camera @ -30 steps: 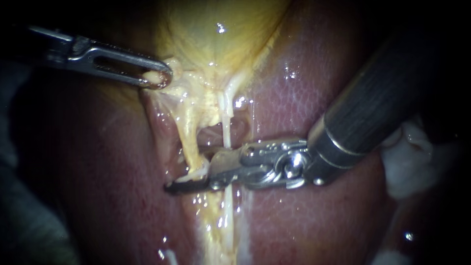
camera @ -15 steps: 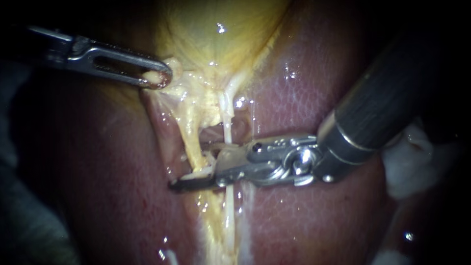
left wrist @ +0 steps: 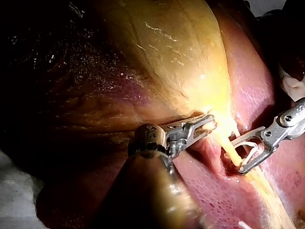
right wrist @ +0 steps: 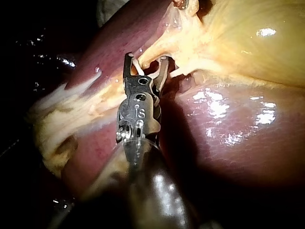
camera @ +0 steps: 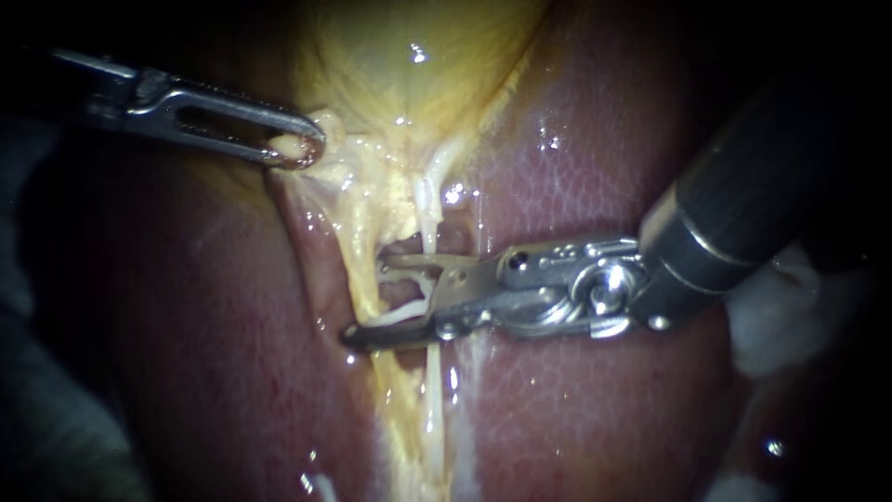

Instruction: Clipping first clip left tube

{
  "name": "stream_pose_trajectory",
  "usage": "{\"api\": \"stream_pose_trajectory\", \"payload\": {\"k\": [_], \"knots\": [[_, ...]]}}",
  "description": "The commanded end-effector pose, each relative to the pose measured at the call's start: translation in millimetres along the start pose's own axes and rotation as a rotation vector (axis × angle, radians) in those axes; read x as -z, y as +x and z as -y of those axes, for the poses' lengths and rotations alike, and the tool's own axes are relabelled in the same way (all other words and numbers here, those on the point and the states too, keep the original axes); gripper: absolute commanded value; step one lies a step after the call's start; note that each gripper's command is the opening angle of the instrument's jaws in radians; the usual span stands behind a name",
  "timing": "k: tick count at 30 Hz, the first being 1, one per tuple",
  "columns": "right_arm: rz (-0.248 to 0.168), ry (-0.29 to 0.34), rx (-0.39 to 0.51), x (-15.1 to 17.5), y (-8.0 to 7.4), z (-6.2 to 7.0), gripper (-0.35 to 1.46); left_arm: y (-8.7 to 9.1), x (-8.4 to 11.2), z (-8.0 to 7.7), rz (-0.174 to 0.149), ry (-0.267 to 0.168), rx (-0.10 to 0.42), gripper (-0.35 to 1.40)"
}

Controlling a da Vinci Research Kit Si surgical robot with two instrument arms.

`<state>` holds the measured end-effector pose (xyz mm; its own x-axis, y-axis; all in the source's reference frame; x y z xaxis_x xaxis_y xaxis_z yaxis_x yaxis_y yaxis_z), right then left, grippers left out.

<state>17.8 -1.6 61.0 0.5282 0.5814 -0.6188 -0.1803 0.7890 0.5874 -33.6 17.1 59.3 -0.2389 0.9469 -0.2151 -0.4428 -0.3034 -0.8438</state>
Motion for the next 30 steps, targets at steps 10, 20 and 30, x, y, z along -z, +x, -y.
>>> {"api": "stream_pose_trajectory", "payload": {"k": [10,20,30], "knots": [[-0.031,0.089,-0.073,-0.3,-0.3,0.0,0.5,0.0,0.0,0.0,0.0,-0.001,0.0,-0.35],[-0.069,0.242,-0.167,-0.4,-0.5,-0.3,0.5,0.0,0.1,-0.1,0.0,-0.001,0.0,-0.35],[-0.126,0.419,-0.28,-1.5,-1.9,-0.3,0.49,0.0,0.1,-0.2,0.0,0.0,0.001,-0.35]]}}
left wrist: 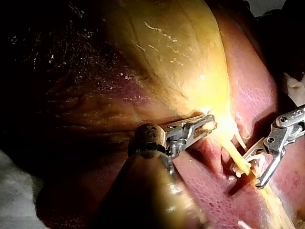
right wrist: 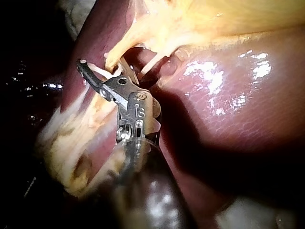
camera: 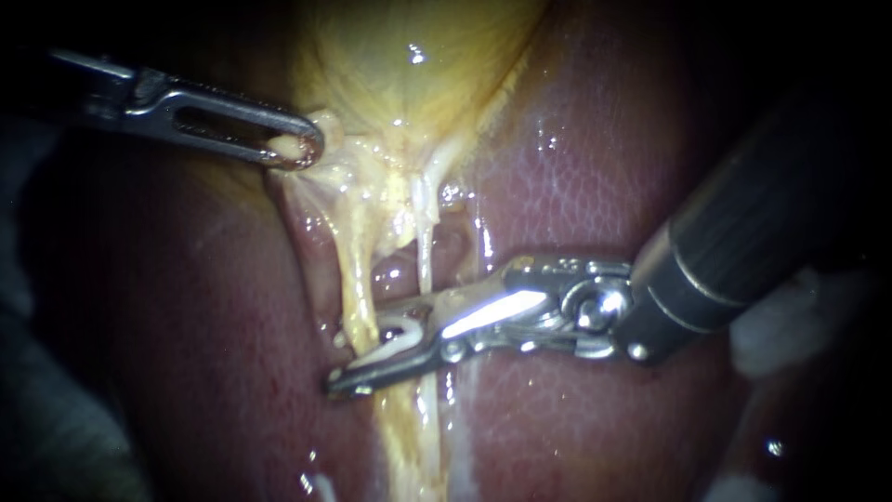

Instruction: Clipping first clip left tube

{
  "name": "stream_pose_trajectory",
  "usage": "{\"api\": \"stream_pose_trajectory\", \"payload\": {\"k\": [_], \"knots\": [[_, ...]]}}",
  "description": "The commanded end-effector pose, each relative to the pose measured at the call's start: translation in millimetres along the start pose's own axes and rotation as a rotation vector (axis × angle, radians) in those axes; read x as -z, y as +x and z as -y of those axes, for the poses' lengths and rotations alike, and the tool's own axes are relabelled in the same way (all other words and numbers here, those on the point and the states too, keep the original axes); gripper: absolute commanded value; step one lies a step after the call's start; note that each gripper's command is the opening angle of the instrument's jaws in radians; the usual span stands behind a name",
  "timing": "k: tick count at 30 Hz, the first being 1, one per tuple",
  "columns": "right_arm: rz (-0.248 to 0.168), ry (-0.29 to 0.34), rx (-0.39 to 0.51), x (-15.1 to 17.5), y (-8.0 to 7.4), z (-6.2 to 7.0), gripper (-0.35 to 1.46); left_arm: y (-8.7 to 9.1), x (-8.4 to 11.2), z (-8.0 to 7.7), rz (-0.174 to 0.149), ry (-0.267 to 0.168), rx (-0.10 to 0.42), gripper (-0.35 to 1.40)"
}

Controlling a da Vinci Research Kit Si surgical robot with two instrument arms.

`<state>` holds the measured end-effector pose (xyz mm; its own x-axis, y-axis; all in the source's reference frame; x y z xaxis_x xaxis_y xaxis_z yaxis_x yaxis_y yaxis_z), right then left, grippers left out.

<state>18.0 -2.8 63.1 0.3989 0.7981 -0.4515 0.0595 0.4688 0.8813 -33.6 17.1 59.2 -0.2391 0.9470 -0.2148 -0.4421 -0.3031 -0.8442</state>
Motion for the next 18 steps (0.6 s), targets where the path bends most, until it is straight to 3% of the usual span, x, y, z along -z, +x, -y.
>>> {"api": "stream_pose_trajectory", "payload": {"k": [1,7,12,18], "knots": [[-0.004,0.015,-0.007,-0.1,-0.3,-0.2,0.49,0.0,0.0,0.0,0.0,0.0,0.0,-0.35],[-0.049,0.084,-0.055,-0.8,-2.1,-1.2,0.5,0.0,0.0,0.0,0.0,0.0,0.0,-0.35],[-0.104,0.132,-0.097,-0.6,-2.2,-1.5,0.5,0.0,0.0,0.0,0.0,0.0,0.001,-0.35],[-0.133,0.161,-0.124,-0.6,-2.3,-1.4,0.5,0.0,0.0,0.0,0.0,0.0,0.001,-0.35]]}}
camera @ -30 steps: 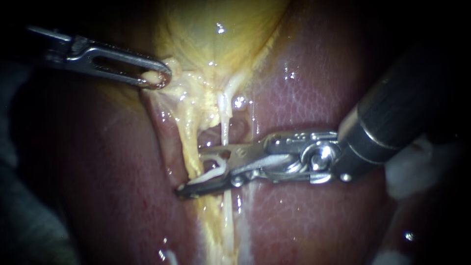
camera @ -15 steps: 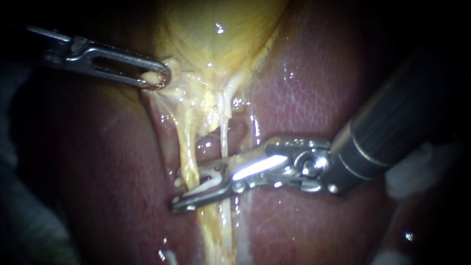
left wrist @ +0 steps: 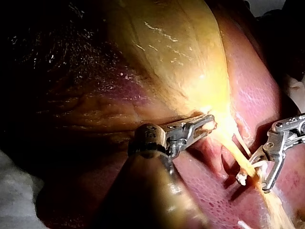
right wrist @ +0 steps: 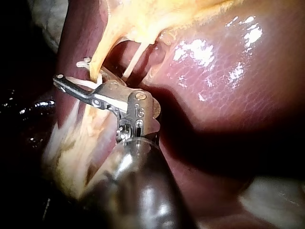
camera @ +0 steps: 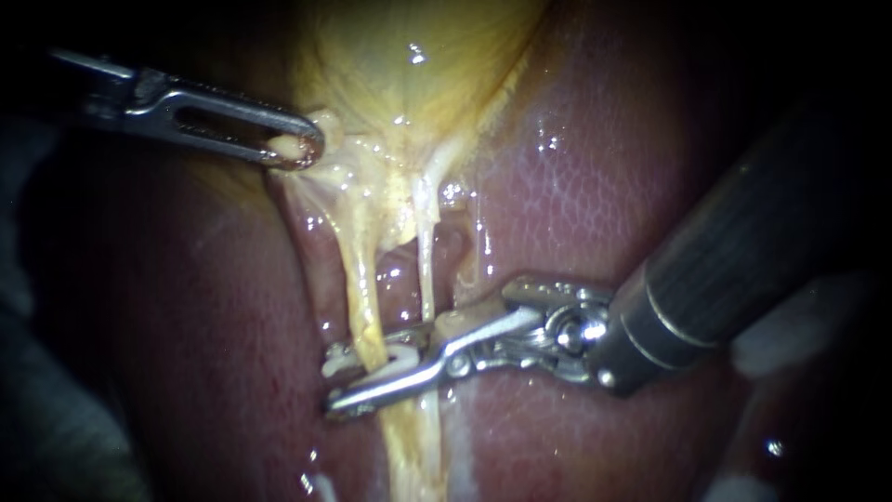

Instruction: Clipping first clip left tube

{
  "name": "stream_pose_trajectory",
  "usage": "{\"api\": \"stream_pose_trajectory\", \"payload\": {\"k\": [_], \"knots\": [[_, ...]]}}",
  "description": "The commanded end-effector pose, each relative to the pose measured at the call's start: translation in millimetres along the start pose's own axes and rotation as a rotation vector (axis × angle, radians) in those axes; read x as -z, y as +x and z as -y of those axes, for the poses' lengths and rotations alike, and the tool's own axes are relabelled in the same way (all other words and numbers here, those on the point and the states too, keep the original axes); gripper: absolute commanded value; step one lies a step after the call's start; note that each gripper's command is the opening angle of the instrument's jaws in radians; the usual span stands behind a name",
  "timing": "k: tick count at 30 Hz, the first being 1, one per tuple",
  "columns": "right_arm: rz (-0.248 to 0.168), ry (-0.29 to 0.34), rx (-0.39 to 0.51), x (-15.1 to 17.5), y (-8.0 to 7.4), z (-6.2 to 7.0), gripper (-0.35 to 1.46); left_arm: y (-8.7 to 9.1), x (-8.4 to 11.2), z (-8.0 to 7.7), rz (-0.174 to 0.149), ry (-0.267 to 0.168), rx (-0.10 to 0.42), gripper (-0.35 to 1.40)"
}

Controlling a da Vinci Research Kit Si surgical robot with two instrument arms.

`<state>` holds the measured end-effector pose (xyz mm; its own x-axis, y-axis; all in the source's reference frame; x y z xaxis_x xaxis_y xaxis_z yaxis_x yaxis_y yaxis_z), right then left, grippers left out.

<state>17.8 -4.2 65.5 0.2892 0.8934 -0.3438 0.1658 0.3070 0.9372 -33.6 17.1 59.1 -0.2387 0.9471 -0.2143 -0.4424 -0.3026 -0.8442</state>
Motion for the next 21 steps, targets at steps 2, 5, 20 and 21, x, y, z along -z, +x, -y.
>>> {"api": "stream_pose_trajectory", "payload": {"k": [2,5,20,21], "knots": [[-0.006,0.008,-0.006,0.0,0.0,0.1,0.5,0.0,0.0,0.0,0.0,0.0,0.0,-0.35],[-0.005,0.009,-0.005,0.0,0.0,0.1,0.5,0.0,0.0,0.0,0.0,0.0,0.0,-0.35],[-0.042,0.014,-0.006,-0.1,0.7,0.9,0.5,0.0,0.0,0.0,0.0,0.0,0.0,-0.35],[-0.043,0.015,-0.009,0.0,1.1,1.3,0.5,0.0,0.0,0.0,0.0,0.0,0.0,-0.35]]}}
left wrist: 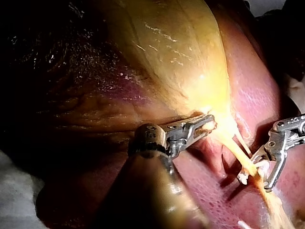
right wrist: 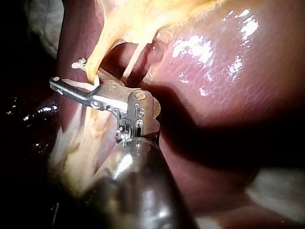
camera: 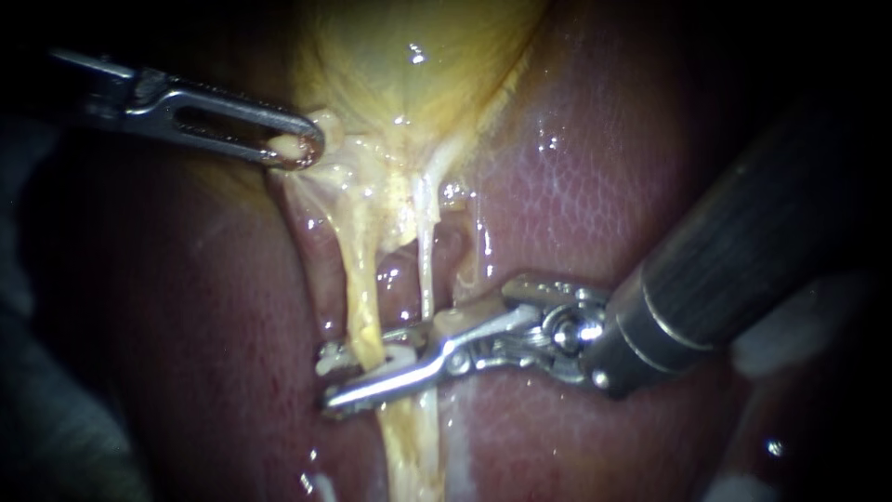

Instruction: Clipping first clip left tube

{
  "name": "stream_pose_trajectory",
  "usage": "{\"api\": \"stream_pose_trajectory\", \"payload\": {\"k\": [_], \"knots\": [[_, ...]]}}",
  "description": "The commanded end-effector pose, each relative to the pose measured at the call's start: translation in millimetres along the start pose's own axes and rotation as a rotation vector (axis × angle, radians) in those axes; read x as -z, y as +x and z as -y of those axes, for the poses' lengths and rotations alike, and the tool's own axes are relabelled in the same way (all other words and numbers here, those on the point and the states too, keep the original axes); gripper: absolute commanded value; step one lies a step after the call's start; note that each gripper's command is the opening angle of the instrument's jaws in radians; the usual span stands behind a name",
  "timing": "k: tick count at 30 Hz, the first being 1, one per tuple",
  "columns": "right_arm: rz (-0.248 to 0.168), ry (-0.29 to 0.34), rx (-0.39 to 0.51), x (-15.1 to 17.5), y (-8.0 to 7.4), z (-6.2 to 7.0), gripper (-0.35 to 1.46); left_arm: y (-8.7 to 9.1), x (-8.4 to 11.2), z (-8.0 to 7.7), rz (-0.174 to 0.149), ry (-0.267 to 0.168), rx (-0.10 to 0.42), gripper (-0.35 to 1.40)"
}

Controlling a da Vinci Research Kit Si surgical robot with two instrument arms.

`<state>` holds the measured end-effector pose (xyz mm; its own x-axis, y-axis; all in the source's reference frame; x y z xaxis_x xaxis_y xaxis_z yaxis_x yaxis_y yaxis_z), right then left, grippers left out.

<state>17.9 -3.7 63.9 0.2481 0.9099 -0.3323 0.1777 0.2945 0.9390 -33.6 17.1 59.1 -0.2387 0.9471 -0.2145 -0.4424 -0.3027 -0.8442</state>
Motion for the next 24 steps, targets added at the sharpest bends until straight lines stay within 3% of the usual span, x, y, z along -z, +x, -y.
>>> {"api": "stream_pose_trajectory", "payload": {"k": [1,9,20,24], "knots": [[-0.002,0.003,-0.002,0.0,0.3,0.3,0.5,0.0,0.0,0.0,0.0,0.0,0.0,-0.35],[-0.019,0.017,-0.014,-0.2,1.8,2.5,0.5,0.0,0.0,0.0,0.0,0.0,0.0,-0.35],[-0.014,0.04,-0.014,0.0,1.7,2.8,0.46,0.0,0.0,0.0,0.0,0.0,0.0,-0.35],[-0.014,0.041,0.033,0.2,1.6,2.8,0.38,0.0,0.0,0.0,0.0,0.0,0.0,-0.35]]}}
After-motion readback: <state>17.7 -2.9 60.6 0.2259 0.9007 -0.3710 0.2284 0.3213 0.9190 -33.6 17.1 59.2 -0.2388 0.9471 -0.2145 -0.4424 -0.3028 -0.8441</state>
